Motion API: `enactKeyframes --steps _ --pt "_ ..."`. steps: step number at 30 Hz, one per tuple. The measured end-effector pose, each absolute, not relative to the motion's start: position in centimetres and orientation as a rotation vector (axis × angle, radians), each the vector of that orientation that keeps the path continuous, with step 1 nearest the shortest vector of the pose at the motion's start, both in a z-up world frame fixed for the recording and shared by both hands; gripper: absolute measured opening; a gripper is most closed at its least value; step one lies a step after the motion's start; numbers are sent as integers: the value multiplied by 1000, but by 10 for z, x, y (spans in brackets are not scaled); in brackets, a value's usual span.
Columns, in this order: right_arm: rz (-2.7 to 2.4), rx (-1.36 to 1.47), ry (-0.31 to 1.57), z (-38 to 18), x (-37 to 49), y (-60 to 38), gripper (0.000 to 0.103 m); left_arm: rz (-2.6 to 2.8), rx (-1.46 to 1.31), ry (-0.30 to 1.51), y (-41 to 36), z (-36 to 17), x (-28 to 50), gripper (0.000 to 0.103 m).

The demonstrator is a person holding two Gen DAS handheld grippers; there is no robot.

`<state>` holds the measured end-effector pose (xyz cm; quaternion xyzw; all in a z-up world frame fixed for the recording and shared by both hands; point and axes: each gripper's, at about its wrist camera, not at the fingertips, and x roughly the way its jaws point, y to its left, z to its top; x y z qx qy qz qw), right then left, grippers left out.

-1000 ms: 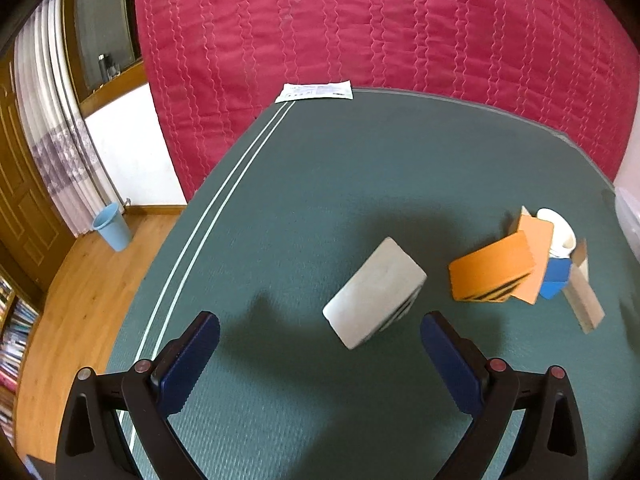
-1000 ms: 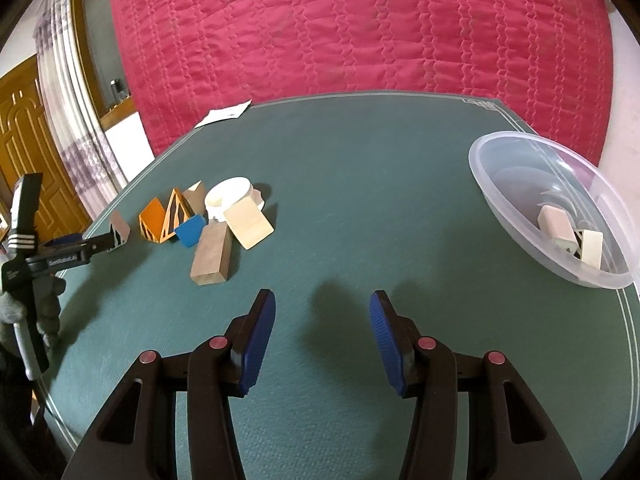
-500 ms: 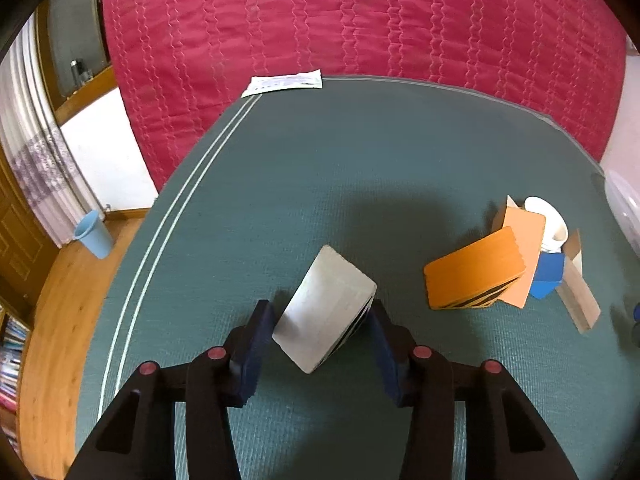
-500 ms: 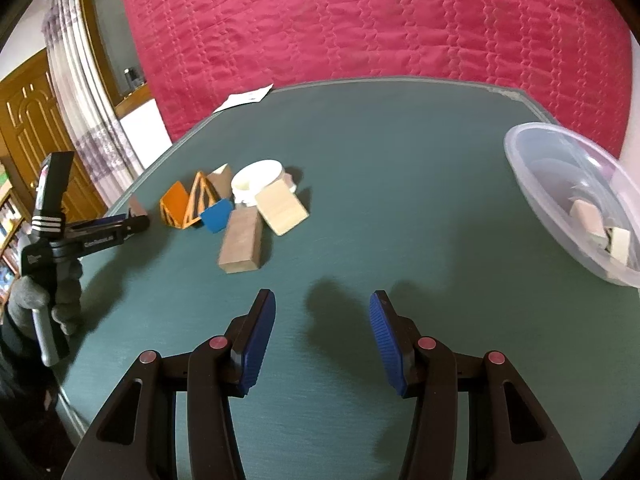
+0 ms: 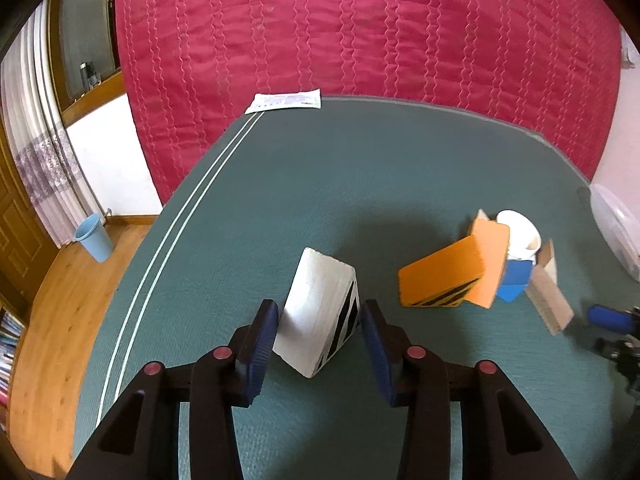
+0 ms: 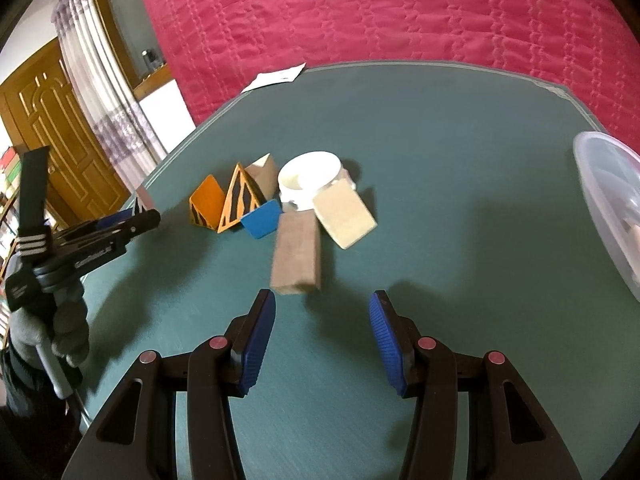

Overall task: Organize rigid objects
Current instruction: 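Grasp the white striped prism with the left gripper while the right grasps the brown wooden block, then carry the brown wooden block over the bowl with the right gripper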

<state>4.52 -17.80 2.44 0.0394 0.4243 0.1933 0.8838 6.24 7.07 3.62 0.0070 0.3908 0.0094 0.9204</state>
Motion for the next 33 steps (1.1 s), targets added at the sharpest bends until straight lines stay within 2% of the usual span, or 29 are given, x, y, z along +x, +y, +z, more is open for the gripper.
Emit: enactKeyframes --steps 10,15,17,18,33 --pt "411 -1 883 22 72 -138 45 -13 14 780 62 43 54 46" --pt "376 -74 849 22 77 -126 39 -20 11 777 60 42 51 46" --pt "357 -104 837 21 74 -125 30 -22 12 778 59 42 51 46" --pt "351 -110 834 20 73 -126 30 -23 12 778 59 42 50 46" --pt "372 -31 841 22 45 -162 29 -48 37 793 42 38 47 46"
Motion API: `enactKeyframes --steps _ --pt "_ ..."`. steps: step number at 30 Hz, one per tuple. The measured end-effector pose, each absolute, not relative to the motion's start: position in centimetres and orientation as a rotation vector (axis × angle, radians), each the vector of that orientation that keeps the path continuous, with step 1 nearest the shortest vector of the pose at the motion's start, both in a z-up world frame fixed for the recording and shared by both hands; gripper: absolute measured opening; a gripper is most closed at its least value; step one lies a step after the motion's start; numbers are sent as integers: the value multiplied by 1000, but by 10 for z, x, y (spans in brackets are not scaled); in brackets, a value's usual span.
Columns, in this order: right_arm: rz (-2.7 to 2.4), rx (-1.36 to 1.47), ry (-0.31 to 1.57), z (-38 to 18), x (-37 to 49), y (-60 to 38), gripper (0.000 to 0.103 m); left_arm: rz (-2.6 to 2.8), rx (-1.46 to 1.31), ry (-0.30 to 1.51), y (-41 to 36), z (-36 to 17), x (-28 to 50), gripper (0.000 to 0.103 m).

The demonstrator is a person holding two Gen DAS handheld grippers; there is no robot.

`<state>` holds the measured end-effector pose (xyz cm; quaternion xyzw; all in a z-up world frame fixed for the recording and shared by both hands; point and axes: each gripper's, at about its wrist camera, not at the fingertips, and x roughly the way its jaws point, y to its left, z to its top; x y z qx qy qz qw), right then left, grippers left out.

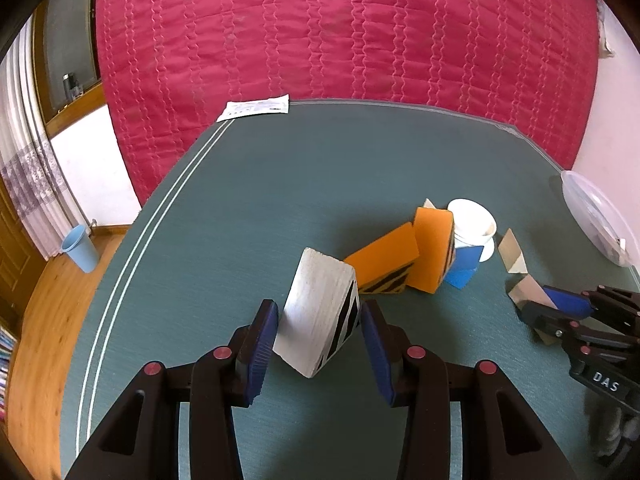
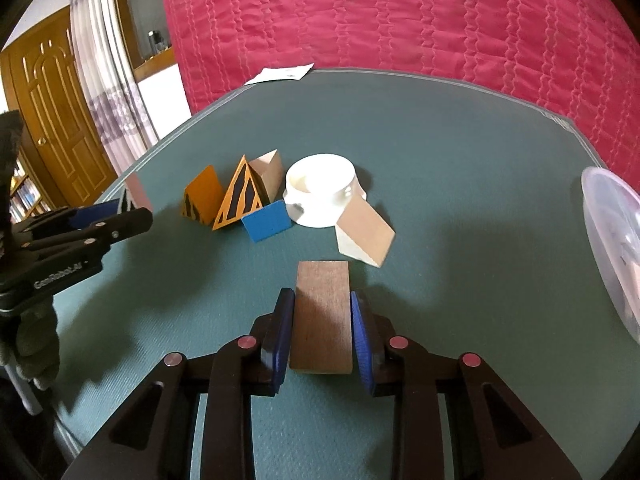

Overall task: Organize rigid objects
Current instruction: 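Carry the brown wooden block over the bowl with the right gripper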

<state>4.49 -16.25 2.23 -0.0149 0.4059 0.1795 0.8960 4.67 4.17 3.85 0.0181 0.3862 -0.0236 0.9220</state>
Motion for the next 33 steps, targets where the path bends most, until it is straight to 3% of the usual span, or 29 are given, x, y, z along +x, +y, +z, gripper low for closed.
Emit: enactKeyframes --steps 33 --pt "191 193 734 56 27 -288 29 -166 114 792 -23 47 35 46"
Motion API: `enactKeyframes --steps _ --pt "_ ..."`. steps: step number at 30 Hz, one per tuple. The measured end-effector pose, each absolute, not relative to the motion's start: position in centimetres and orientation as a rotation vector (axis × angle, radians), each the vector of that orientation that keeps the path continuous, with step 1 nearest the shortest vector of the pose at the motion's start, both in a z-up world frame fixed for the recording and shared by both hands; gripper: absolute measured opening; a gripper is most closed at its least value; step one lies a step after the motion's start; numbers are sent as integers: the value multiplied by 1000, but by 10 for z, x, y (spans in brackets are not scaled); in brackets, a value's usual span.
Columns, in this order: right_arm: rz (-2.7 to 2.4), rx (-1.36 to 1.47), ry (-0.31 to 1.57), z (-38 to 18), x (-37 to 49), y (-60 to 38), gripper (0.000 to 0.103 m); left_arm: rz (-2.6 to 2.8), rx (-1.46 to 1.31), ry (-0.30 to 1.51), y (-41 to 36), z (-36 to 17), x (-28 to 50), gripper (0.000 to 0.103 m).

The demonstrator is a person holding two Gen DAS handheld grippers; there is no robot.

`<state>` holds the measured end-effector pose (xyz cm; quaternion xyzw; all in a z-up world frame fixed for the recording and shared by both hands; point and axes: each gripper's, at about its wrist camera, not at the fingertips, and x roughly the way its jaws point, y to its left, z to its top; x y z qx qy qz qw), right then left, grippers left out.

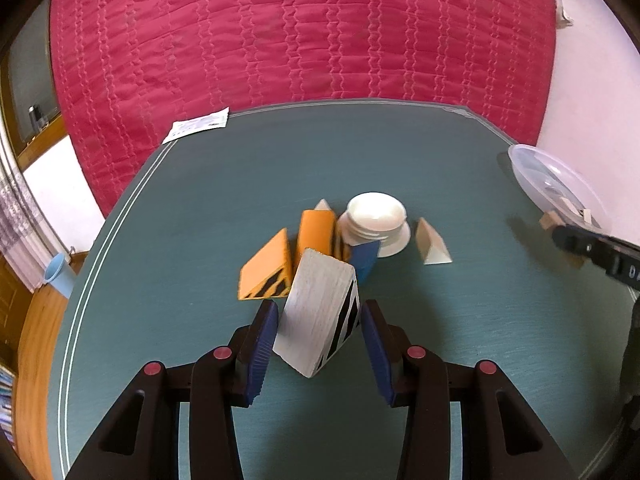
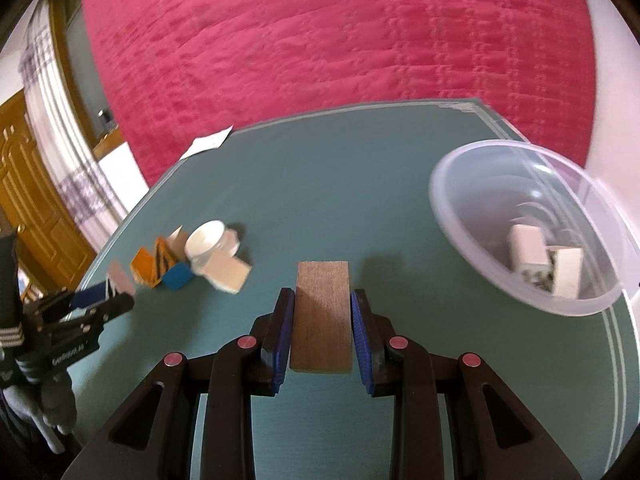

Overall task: Organize rigid objects
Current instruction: 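Carry the brown wooden block over the bowl with the right gripper, then release the brown block into the bowl with the right gripper while the left regrasps the prism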

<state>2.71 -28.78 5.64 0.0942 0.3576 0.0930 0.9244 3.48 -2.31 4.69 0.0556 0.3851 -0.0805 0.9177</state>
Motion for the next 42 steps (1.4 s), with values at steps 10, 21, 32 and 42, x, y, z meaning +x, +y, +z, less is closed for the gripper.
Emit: enactKeyframes --steps 10,21,32,42 --pt "41 291 656 72 26 -354 29 -206 141 787 -47 51 34 46" --pt "-164 362 583 79 39 -431 29 -268 187 763 -86 61 36 46" --pt "-257 400 590 59 54 -463 37 -314 221 741 -108 67 34 46" --pt "-274 333 583 56 49 -446 37 -320 215 818 -97 42 32 59"
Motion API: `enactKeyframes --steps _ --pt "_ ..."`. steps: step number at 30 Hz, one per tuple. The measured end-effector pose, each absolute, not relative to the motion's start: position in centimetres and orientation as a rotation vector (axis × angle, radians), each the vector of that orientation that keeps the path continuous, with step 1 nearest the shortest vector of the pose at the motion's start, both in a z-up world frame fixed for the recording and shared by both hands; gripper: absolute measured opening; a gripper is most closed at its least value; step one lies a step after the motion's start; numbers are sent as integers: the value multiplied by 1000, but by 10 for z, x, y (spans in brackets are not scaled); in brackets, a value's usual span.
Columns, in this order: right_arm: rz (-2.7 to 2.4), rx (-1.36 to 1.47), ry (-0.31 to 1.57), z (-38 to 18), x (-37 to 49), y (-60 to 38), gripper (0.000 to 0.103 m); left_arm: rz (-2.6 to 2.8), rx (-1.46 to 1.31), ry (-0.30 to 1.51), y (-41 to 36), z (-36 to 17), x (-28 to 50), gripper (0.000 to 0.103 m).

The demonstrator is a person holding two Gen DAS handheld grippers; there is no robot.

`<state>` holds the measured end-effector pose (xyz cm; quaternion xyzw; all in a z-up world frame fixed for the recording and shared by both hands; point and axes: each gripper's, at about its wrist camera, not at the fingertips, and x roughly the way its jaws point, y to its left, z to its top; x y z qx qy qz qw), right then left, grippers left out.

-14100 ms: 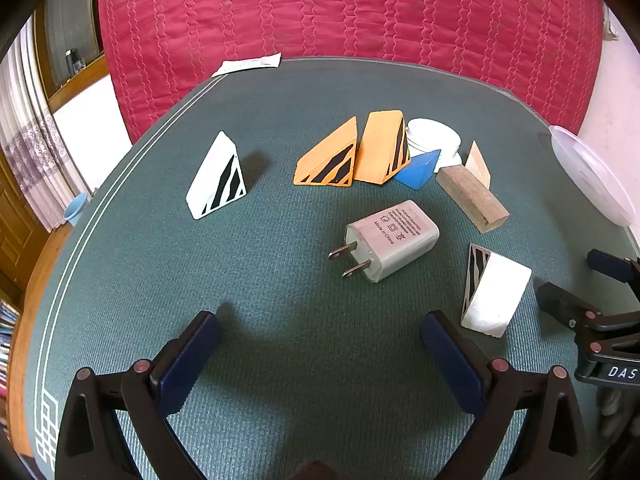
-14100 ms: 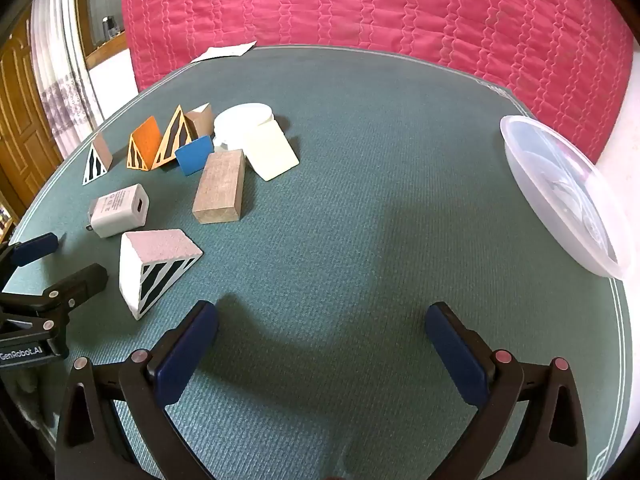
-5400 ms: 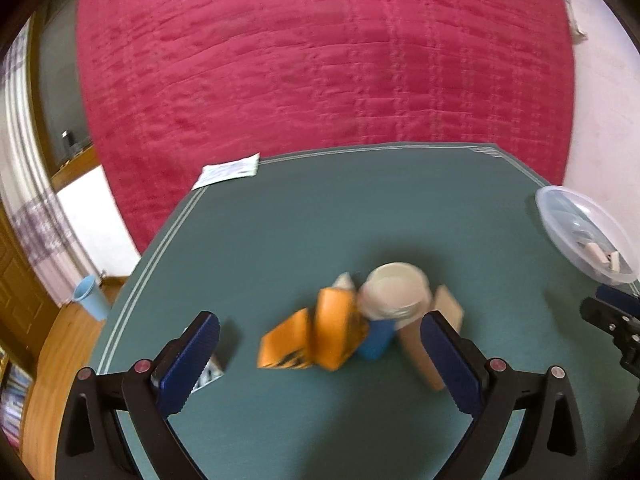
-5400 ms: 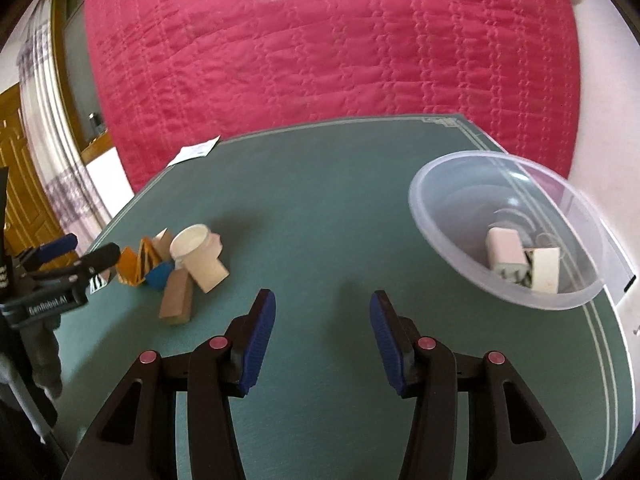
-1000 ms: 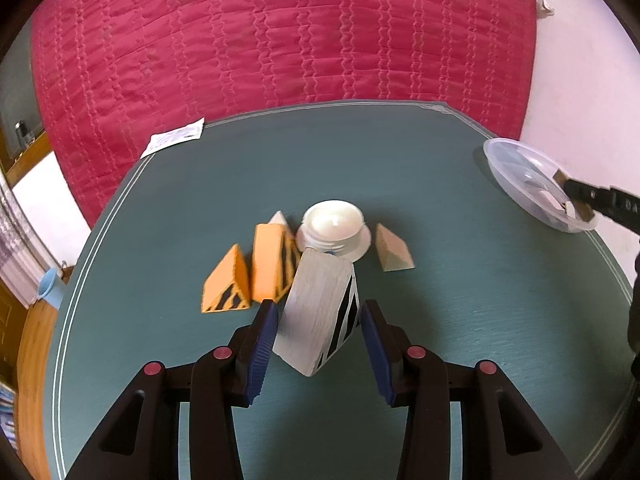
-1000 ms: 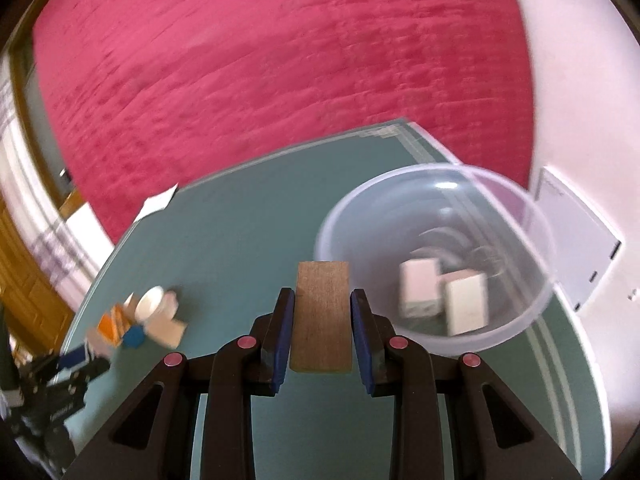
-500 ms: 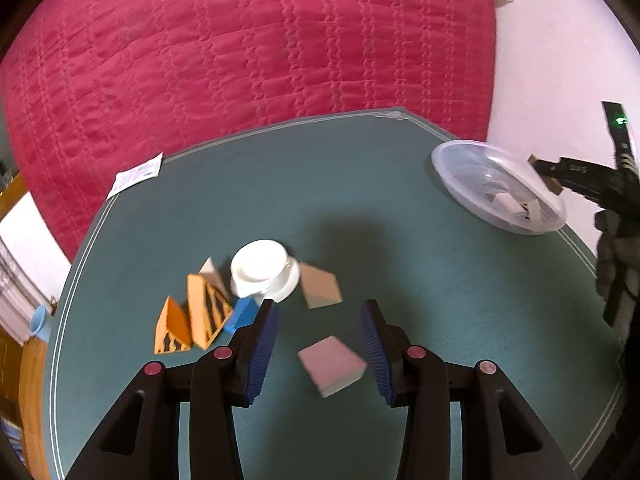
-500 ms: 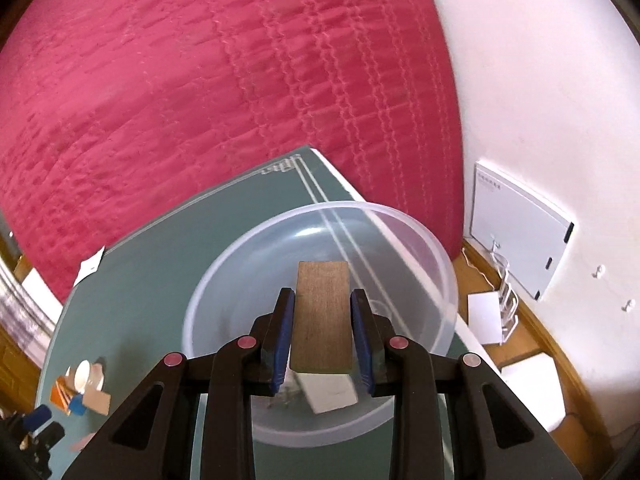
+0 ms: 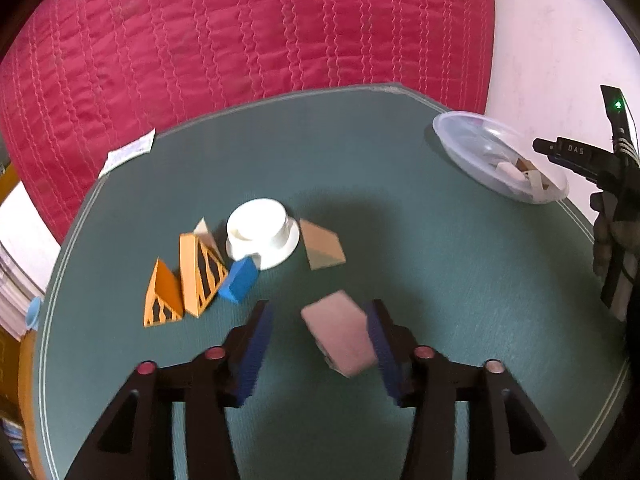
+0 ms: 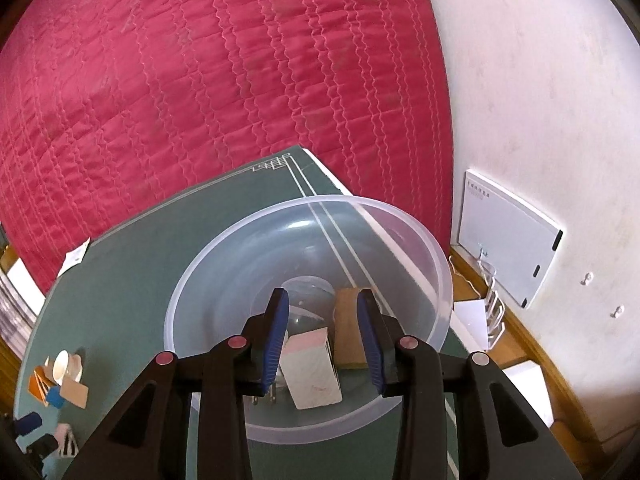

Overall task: Organize rigid objects
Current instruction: 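Release the brown block into the bowl with the right gripper while the left regrasps the prism, then carry the white striped prism over the bowl with the left gripper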

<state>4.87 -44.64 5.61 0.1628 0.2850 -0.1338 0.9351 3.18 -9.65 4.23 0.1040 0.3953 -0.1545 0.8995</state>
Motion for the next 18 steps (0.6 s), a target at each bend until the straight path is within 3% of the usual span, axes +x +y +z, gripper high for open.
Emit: enactKeyframes --steps 6,18 --pt "-269 319 590 53 49 -442 37 -341 211 828 -94 37 24 68" --pt "-263 315 597 51 49 -440 37 -372 217 888 -106 20 20 71"
